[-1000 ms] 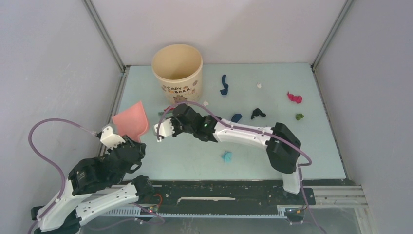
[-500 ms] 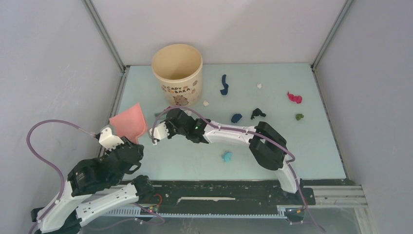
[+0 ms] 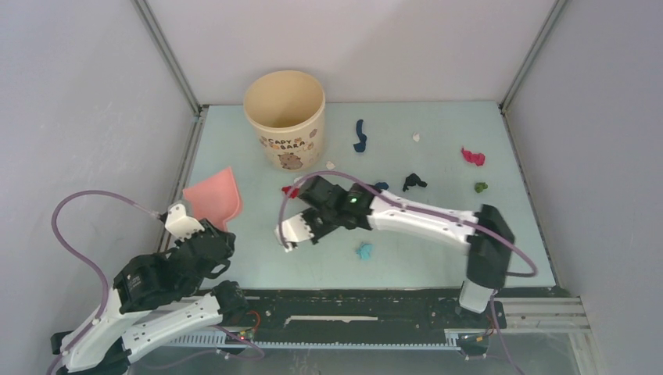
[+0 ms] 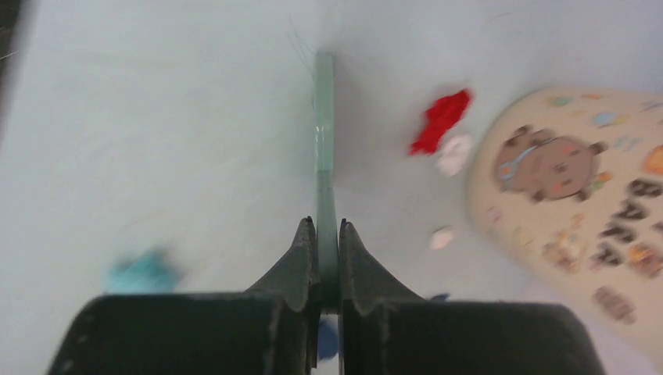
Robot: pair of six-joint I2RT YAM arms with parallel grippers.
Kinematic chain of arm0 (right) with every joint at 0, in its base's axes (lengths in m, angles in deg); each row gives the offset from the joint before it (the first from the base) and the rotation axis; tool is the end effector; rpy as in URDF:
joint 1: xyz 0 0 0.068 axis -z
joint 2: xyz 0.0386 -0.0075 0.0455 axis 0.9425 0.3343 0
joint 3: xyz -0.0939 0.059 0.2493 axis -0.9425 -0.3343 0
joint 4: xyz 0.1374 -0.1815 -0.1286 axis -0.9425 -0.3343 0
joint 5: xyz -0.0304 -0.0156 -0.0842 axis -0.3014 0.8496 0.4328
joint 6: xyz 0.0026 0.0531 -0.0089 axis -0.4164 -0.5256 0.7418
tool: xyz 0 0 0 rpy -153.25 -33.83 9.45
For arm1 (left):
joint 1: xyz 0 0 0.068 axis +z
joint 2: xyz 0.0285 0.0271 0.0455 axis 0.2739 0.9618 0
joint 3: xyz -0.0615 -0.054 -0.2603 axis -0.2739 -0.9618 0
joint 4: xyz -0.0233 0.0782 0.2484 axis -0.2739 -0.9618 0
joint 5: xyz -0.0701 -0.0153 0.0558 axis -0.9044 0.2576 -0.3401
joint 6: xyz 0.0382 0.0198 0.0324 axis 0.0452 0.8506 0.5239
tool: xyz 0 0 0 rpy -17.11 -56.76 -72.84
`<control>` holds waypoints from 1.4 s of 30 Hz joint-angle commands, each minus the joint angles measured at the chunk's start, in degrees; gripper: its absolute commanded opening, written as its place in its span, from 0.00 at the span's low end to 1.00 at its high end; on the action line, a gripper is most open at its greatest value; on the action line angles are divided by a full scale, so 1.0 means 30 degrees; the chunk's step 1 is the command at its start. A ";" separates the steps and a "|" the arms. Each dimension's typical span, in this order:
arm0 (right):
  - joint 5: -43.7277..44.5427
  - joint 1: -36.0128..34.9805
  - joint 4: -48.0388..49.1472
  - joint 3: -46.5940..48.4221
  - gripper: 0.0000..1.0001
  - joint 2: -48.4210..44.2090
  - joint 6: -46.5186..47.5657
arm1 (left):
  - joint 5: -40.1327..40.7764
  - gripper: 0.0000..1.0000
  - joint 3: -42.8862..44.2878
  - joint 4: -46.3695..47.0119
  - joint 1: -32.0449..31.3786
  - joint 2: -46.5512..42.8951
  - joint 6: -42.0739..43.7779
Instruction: Sweep away the paper scraps from the table
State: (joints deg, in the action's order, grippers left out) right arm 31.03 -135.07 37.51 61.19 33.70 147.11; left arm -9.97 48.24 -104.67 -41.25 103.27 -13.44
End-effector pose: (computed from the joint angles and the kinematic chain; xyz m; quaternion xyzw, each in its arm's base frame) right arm 0.1726 0.3688 0.2706 -0.8506 0.4030 0.0329 0.3362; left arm 0.0318 -0.0020 0.3194 -0.2232 0.8454 -0.1149 0.4714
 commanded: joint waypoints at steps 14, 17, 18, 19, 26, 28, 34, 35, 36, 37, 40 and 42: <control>-0.0811 0.4124 -0.4451 0.1763 0.00 -0.5306 -0.2344 | 0.0736 0.00 -0.0229 0.2209 -0.0024 0.2347 0.1728; -0.0398 0.4174 -0.1402 0.1563 0.00 -0.4200 -0.2568 | 0.0583 0.00 -0.0104 0.2068 -0.0033 0.2388 0.1736; -0.0169 0.4147 -0.0284 0.1398 0.00 -0.3807 -0.2514 | 0.0577 0.00 -0.0093 0.1994 -0.0025 0.2316 0.1666; 0.0057 0.4070 0.0961 0.1263 0.00 -0.3409 -0.2346 | 0.0576 0.00 -0.0106 0.1945 -0.0024 0.2187 0.1621; -0.0514 0.3951 0.4097 0.2776 0.00 0.0502 -0.1026 | 0.0428 0.00 -0.0069 0.1687 -0.0024 0.2041 0.1328; -0.0473 0.3835 0.4640 0.2883 0.00 0.1325 -0.0689 | 0.0296 0.00 -0.0076 0.1599 -0.0024 0.2078 0.1275; 0.0023 0.3333 0.5350 0.1918 0.00 0.2614 0.0769 | 0.0057 0.00 -0.0319 0.1652 -0.0031 0.1958 0.1201; 0.0052 0.3273 0.5126 0.1540 0.00 0.2531 0.1122 | 0.0024 0.00 -0.0285 0.1689 -0.0025 0.1962 0.1215; 0.0055 0.3232 0.4739 0.1090 0.00 0.2316 0.1499 | -0.0002 0.00 -0.0269 0.1705 -0.0028 0.1974 0.1272; 0.0070 0.3190 0.4178 0.0594 0.00 0.1974 0.1931 | -0.0031 0.00 -0.0220 0.1747 -0.0024 0.1994 0.1326; 0.0733 0.3229 0.2452 -0.0961 0.00 0.0461 0.2928 | -0.0014 0.00 -0.0194 0.1845 -0.0026 0.2094 0.1528; 0.1153 0.3493 0.0939 -0.1690 0.00 -0.0642 0.3114 | 0.0033 0.00 -0.0266 0.2041 -0.0024 0.2129 0.1685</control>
State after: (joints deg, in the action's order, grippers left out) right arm 32.08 -125.27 49.64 60.14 39.52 152.73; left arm -10.49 47.39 -100.02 -41.25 109.52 -9.37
